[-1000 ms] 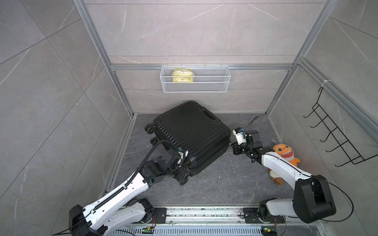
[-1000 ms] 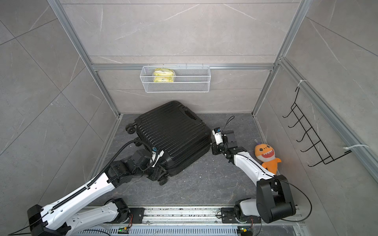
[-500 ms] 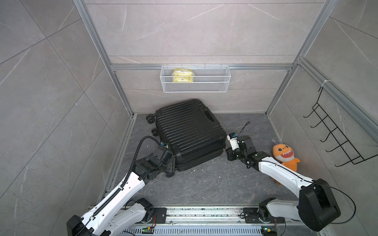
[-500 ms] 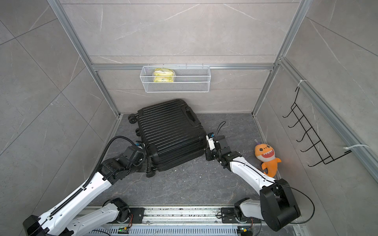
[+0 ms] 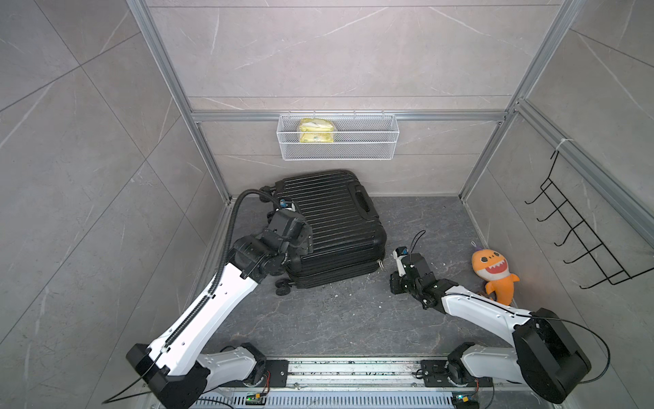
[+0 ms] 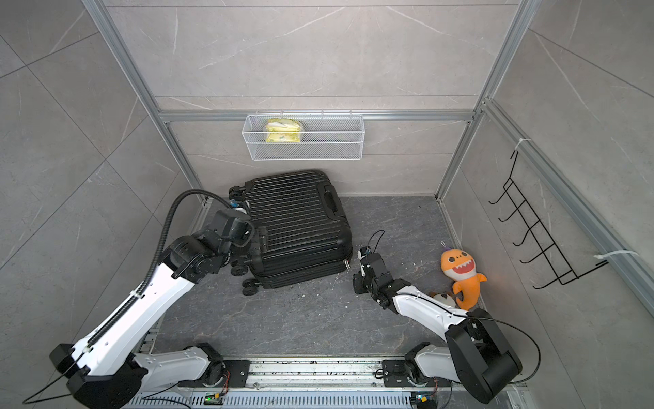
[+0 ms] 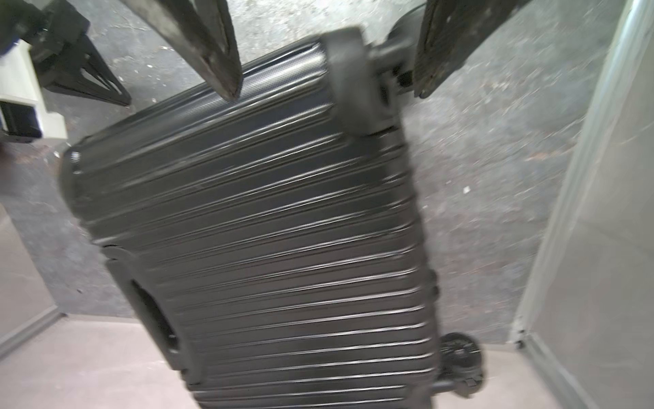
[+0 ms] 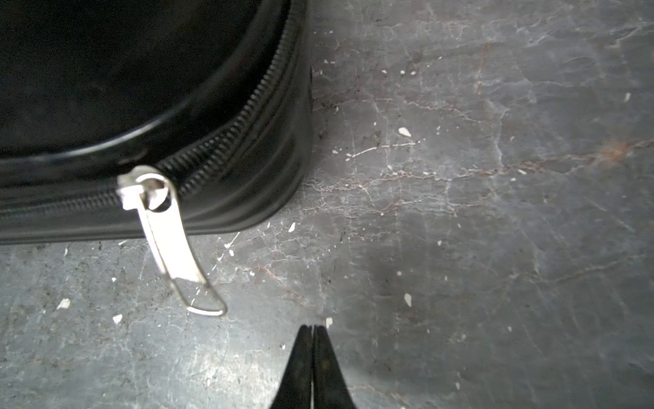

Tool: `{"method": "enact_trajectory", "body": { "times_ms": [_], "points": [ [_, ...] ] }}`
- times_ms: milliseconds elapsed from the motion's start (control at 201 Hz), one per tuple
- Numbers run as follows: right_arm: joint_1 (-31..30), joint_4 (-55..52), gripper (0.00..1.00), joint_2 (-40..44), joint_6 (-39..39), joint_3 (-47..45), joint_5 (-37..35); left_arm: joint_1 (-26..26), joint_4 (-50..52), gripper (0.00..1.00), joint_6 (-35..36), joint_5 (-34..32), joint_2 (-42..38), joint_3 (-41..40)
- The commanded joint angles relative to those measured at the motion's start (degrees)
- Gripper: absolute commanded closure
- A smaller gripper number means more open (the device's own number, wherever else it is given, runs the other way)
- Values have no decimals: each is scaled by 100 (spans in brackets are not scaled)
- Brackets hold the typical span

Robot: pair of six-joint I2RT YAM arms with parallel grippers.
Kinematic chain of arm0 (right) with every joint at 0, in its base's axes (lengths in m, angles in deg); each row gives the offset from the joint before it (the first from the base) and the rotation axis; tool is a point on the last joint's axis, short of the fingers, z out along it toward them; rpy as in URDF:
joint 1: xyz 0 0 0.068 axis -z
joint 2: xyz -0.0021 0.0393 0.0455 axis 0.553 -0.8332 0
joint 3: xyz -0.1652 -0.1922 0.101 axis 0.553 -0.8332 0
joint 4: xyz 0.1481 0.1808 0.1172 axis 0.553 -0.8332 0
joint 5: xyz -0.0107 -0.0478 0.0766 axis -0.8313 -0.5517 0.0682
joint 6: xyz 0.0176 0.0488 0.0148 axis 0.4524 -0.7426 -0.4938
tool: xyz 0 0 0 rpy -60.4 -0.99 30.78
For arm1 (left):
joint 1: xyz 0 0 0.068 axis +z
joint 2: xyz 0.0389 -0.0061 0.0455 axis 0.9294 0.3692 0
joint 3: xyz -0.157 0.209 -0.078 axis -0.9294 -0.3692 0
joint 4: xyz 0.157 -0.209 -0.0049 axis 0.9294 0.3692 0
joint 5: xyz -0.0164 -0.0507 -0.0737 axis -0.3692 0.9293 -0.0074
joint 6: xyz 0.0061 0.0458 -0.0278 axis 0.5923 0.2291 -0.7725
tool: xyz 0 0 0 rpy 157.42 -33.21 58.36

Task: Close the suitcase zippers
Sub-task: Pick up the suitcase from the center of the board.

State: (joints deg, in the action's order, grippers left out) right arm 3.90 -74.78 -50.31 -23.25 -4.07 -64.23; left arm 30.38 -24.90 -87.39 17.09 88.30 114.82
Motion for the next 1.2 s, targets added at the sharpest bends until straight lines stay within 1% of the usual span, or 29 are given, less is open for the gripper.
{"method": "enact_trajectory", "body": {
  "times_ms": [0,95,189,269,359,448,543,608,708,852,932,992,1042,1191],
  "points": [
    [-23,4,79,450,51,-53,-354,-25,-404,21,280,479,182,216],
    [-26,-333,71,806,300,18,-311,-23,-388,20,343,714,365,359],
    [-20,-571,63,1008,598,139,197,-27,-459,21,434,1049,430,350],
    [-18,-770,58,867,738,396,744,-27,-545,21,476,1219,436,295],
    [-20,-904,54,506,802,709,1280,-21,-555,21,481,1295,430,277],
    [-21,-842,51,271,796,845,1262,-23,-545,20,514,1361,422,252],
    [-8,-874,49,77,786,986,1008,-19,-537,20,515,1414,404,222],
    [38,-908,48,-75,771,1093,979,-26,-526,20,525,1429,393,213],
    [132,-873,47,-335,732,1202,1146,-26,-518,20,538,1428,377,190],
    [317,-649,48,-645,746,1266,1614,-20,-476,20,554,1429,377,178],
    [510,-462,51,-767,659,1249,1862,-23,-456,20,560,1407,377,178],
    [614,-347,57,-827,636,1231,2061,-21,-436,20,567,1406,377,179],
    [668,-261,58,-865,639,1221,2219,-25,-433,20,569,1407,368,177],
    [695,-184,55,-973,732,1250,2640,-27,-385,20,589,1363,368,179]
  ]
}}
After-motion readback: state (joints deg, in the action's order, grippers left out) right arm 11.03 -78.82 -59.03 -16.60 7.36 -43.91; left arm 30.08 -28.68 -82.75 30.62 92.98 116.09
